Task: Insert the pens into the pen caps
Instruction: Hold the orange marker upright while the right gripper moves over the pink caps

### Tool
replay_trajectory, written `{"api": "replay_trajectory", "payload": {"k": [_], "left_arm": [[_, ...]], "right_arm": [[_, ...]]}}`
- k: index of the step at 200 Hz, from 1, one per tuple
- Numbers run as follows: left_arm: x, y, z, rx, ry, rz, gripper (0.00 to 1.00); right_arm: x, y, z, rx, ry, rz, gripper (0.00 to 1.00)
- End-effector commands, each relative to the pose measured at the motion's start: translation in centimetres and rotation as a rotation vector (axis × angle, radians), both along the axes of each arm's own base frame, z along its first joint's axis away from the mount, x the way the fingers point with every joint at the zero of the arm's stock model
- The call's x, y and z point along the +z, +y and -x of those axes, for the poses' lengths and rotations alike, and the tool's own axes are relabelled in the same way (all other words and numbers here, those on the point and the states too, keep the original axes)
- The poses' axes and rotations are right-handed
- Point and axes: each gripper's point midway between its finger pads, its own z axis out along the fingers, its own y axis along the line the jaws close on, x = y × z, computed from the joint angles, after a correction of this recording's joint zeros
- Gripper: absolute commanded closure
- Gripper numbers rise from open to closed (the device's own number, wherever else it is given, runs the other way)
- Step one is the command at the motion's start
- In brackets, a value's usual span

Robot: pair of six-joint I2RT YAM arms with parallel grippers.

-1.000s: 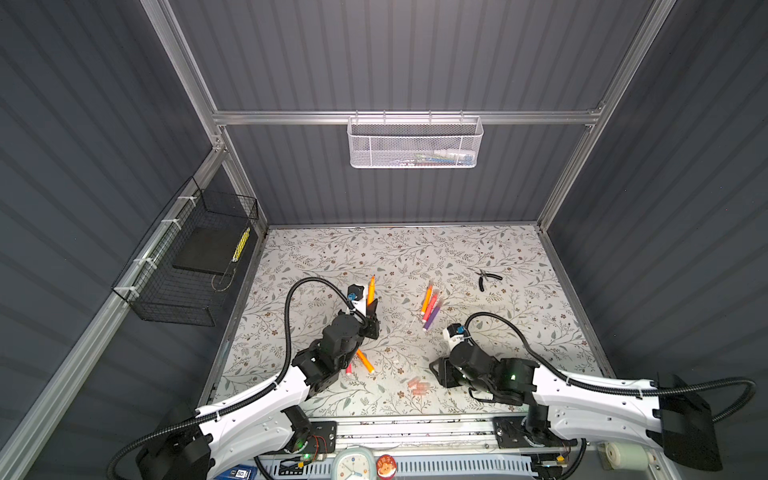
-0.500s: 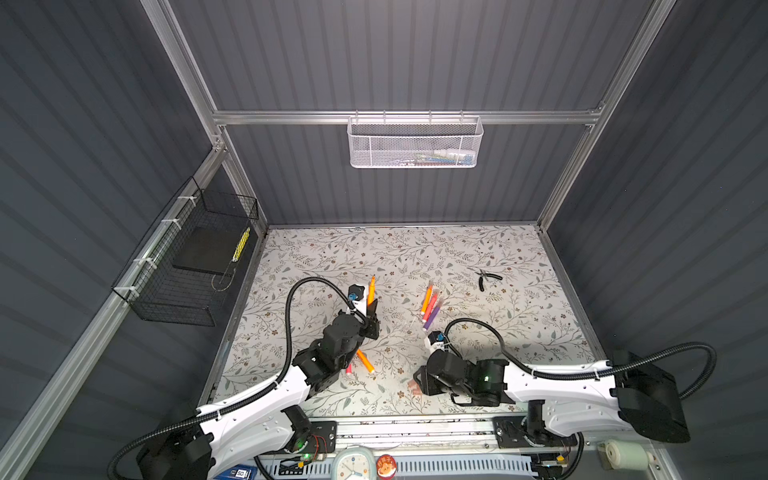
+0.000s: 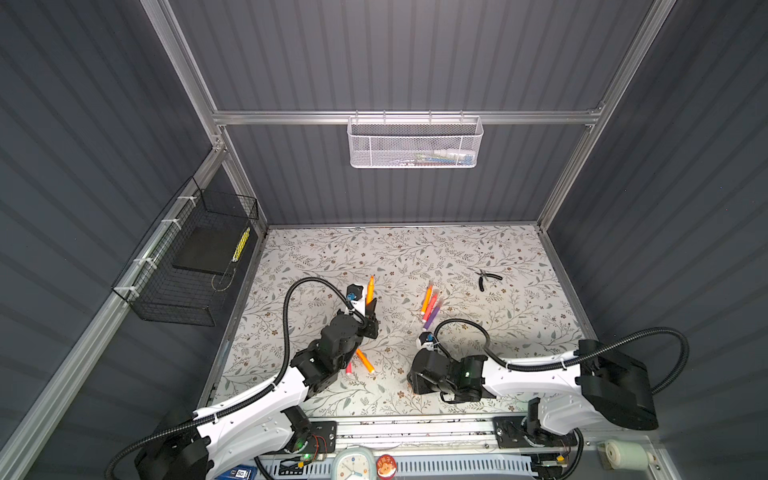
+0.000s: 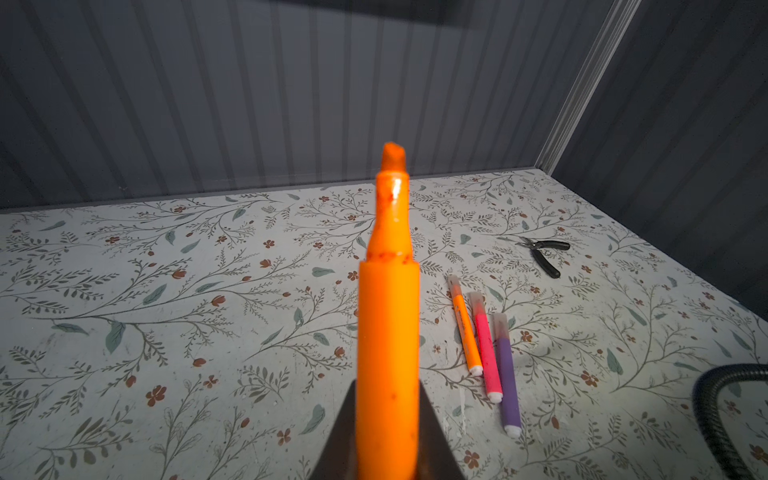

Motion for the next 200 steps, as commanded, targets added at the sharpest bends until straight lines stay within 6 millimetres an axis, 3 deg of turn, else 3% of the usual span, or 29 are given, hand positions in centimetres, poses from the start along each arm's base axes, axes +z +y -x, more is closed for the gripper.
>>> {"api": "replay_trajectory", "payload": {"k": [1,125,147,196,200], "left_arm": [[0.3,0.7,-0.1,0.022,-0.018,-0.004,1.0],[0.6,1.5,-0.1,0.05,-0.029,-0.006,1.0],[0.6,1.6,-0.1,0.055,-0.028,-0.005,1.0],[-0.1,2.0,-0.9,0.081,0.015,0.006,1.0],[-0.3,2.1,-1.0,0.083,0.023,0.008,1.0]], "right_arm": [[0.0,0.3,0.0,0.007,0.002,0.02,0.51],[0.6,5.9,-0.2,0.121,0.009,0.008,0.51],[1.0,5.6,-0.2,0.116,-0.018,0.048,0.51],[1.4,2.7,-0.9,0.031,-0.077,0.188,0.51],[1.4,2.9,0.1,0.055,-0.082,0.193,0.51]]}}
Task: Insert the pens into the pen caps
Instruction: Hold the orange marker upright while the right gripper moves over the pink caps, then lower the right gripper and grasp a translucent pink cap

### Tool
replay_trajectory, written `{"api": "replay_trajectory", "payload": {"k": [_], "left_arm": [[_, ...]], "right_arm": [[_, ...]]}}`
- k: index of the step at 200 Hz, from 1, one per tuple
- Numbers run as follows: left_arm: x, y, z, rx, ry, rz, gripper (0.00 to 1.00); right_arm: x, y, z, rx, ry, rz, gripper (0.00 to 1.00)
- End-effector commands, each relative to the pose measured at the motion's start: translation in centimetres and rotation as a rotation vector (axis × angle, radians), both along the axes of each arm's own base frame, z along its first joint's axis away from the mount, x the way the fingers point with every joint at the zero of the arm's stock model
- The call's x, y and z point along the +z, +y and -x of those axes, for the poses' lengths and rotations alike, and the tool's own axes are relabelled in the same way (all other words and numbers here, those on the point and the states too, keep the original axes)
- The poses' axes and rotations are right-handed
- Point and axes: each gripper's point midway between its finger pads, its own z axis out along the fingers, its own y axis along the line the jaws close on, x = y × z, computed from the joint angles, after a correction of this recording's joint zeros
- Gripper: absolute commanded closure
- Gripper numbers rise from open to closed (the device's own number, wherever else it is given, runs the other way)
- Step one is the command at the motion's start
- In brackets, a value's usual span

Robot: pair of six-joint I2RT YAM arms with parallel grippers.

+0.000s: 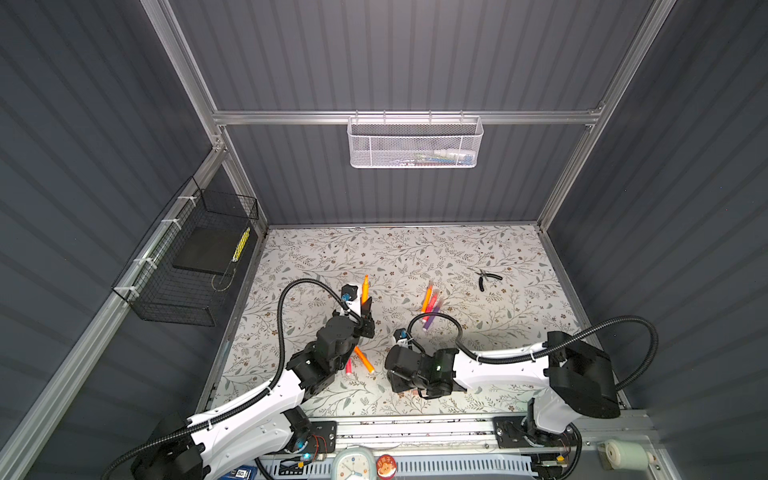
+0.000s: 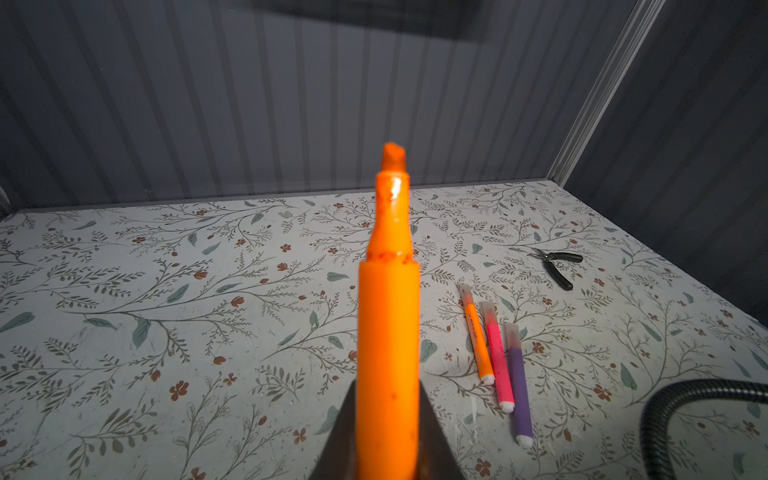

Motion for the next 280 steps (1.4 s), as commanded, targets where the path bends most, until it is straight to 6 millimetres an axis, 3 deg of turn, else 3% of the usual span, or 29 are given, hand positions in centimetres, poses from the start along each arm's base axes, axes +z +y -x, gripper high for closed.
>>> {"api": "replay_trajectory", "payload": {"k": [1,58,111,192,233,280], "left_arm": [[-0.5,0.6,-0.7,0.032,0.029,0.009,1.0],[-2.1,1.8,-2.6,0.028,0.132,0.089,1.0],[-2.0,1.6,-2.4,0.002,0.135,0.099,1.0],[-1.8,1.6,-2.2,-0.005,0.125,0.111,1.0],[-2.3,3.0,-2.6,0.078,0.111,0.117,1.0],[-2.7,2.7,-2.5,0.064,0.135,0.098,1.0]], "right_arm": [[0.3,-2.0,0.4,-0.028,-0.047,0.105,0.51],[-0.8,-3.1,1.5,-0.064,-0.046,0.183,0.51],[-2.0,-1.9,1.8,-0.042,-0.025,0.189,0.54],[-3.1,-2.8,1.4,-0.078,-0.034,0.274,0.58],[-3.4,-2.7,1.5,-0.076,-0.028,0.282,0.64],[-4.0,-2.7,1.4,-0.083,-0.025,0.274,0.71]]}}
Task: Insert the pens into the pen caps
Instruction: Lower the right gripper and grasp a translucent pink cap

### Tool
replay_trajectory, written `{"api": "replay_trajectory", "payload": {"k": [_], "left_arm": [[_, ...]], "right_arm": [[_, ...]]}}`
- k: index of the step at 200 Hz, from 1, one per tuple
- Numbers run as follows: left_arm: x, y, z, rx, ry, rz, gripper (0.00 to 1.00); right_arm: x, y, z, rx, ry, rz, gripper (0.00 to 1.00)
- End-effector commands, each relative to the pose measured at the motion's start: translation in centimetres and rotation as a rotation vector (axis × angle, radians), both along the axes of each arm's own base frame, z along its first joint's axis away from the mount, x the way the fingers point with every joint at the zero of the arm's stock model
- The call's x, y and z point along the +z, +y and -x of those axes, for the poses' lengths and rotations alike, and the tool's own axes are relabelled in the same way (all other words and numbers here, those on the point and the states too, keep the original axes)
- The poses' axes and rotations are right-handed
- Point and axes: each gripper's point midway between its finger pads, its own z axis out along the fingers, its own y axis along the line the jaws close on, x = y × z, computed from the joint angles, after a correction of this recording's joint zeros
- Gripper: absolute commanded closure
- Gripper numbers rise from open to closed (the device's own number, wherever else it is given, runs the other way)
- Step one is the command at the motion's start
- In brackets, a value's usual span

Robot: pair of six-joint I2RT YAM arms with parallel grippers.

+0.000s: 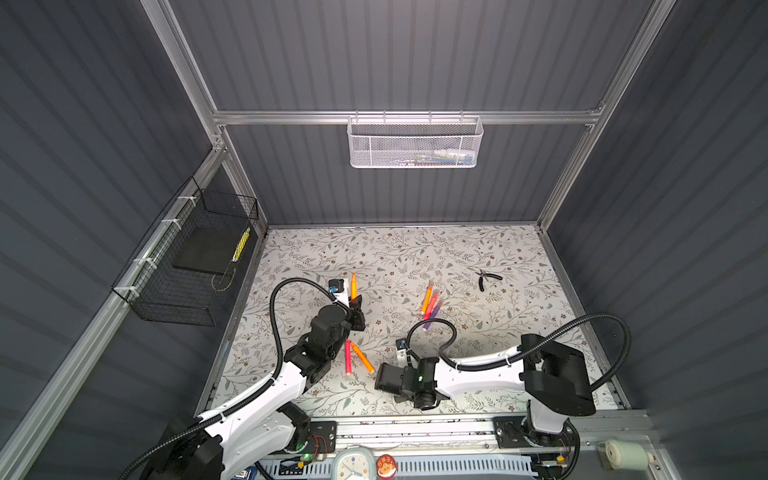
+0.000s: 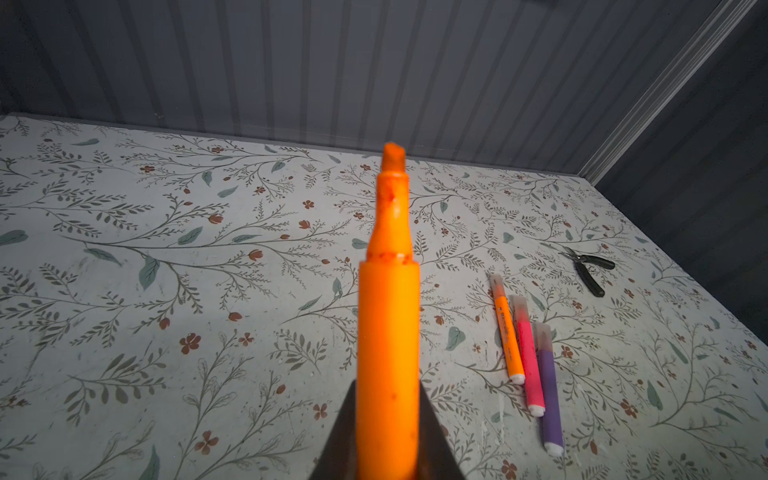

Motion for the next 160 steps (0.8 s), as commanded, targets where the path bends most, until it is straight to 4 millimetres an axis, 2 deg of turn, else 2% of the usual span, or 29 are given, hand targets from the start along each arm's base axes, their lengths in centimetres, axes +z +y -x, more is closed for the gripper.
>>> {"api": "replay_trajectory", "payload": {"k": [1,44,68,78,108,111,120,144,160], "left_arm": [[0.4,0.2,-0.1,0.011,-0.002,0.017,1.0],[1.5,-1.4,1.6,-0.133,-0.039,0.039,1.0],[1.7,-2.1,1.8,-0.175,-0.033,0.028,1.0],[1.7,-2.6,1.9,-0.199,-0.026,0.035,1.0],[1.7,-4.5,2.6,-0.305,-0.023,0.075,1.0],[1.7,-4.7,2.7,-0.318,-0.022,0.078,1.0],[2.0,-5.5,3.0,-0.362,-0.021,0.09,1.0],[3.0,-6.9,3.4,-0.442,-0.018,0.118,1.0],[3.5,-7.5,3.9,-0.485,-0.025,0.145,1.0]], "right_arm": [[-1.2,-0.6,0.1,-0.008,0.005,0.037,0.71],[-1.0,-0.2,-0.4,-0.007,-0.011,-0.003,0.78],[0.9,0.3,-1.8,-0.011,-0.045,-0.057,0.81],[2.5,1.1,-2.7,-0.01,-0.074,-0.124,0.83],[7.3,1.4,-4.2,0.011,-0.197,-0.254,0.85],[7.8,1.0,-5.2,-0.014,-0.211,-0.267,0.85],[9.1,0.1,-6.1,-0.036,-0.243,-0.311,0.88],[12.7,-2.1,-7.8,-0.092,-0.306,-0.474,0.92],[14.9,-4.4,-8.7,-0.13,-0.373,-0.586,0.92]]}}
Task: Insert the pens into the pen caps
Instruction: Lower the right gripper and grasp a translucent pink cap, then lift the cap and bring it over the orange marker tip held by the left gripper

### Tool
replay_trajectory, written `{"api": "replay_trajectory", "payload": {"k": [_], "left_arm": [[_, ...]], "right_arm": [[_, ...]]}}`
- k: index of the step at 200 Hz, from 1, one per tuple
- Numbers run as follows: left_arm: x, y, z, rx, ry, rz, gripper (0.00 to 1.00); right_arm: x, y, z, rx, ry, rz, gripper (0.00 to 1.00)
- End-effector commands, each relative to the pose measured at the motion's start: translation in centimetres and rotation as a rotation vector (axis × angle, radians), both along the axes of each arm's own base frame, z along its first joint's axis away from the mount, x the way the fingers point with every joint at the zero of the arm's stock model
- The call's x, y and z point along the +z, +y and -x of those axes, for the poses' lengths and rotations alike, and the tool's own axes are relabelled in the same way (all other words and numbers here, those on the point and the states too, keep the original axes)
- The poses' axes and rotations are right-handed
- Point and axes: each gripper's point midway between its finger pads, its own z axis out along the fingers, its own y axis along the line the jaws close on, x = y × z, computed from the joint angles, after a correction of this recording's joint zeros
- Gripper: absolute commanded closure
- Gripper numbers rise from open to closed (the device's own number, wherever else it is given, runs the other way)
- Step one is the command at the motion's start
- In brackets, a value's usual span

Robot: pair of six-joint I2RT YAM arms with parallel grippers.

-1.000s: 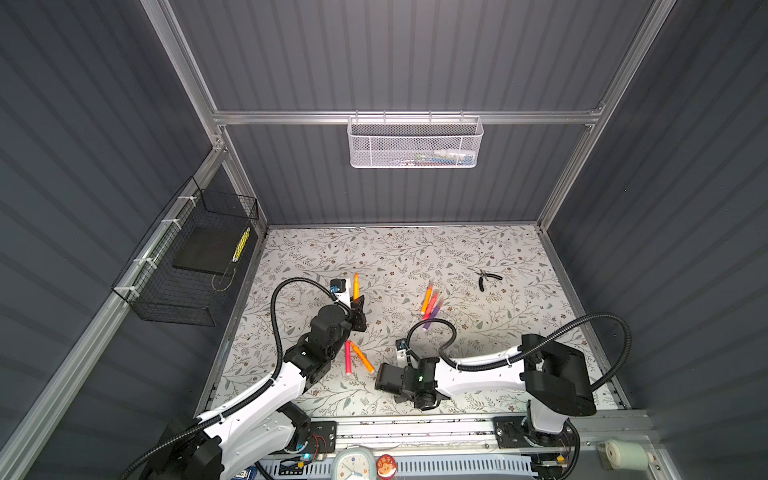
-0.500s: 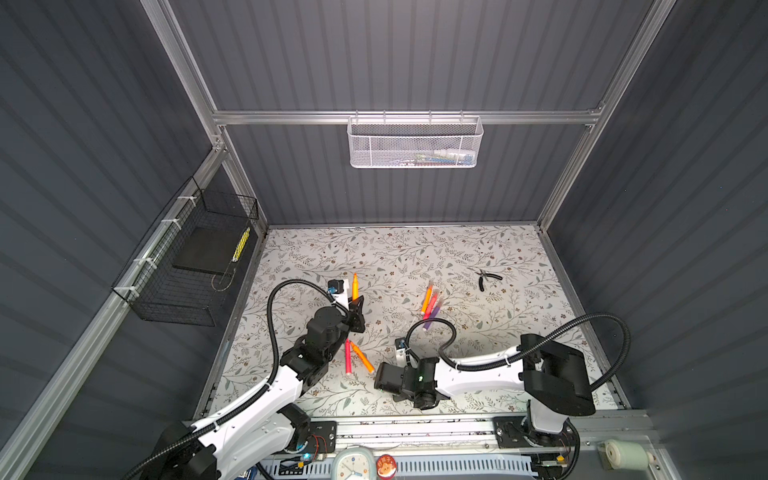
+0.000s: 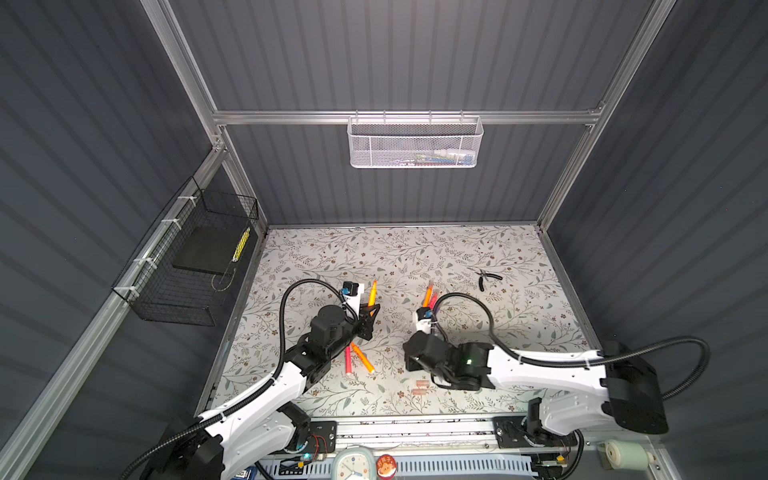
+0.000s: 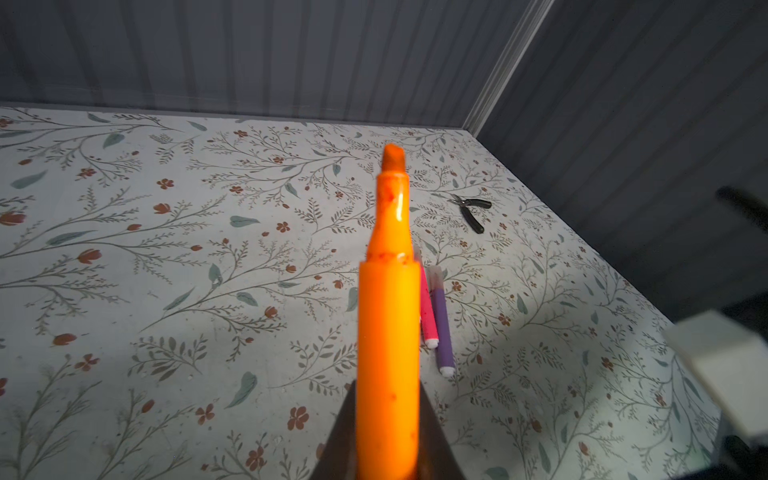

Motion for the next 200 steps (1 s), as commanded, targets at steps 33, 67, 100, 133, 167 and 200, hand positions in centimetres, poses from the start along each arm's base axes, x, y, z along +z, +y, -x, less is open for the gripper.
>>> {"api": "replay_trajectory", "payload": {"k": [33,67,100,133,167,200], "left_arm": [[3.8,-3.6,2.4,-0.248,-0.03,0.118,1.0],[4.0,-5.1,4.6,-0.388,0.02,0.197,1.0],[4.2,-5.2,4.9,-0.392,0.012,0.224,1.0],[4.1,-6.4,6.0,-0.417,0.002,0.211,1.0],[2.9,-9.2,8.4,-0.49,-0.047,0.145,1.0],[2.8,-10.1,8.3,-0.509,-0.037,0.147,1.0]], "right_arm": [[6.2,-7.3,-2.8,-0.146,-0.231,-0.247,0.95],[8.9,-9.6,-3.8,-0.173,-0.293,-0.31,0.96],[12.1,-10.6,-4.5,-0.187,-0.38,-0.391,0.99],[13.6,-11.4,-4.8,-0.218,-0.426,-0.46,0.99],[14.3,-12.0,-4.9,-0.236,-0.46,-0.537,0.99],[15.5,-12.0,-4.6,-0.222,-0.491,-0.622,0.99]]}}
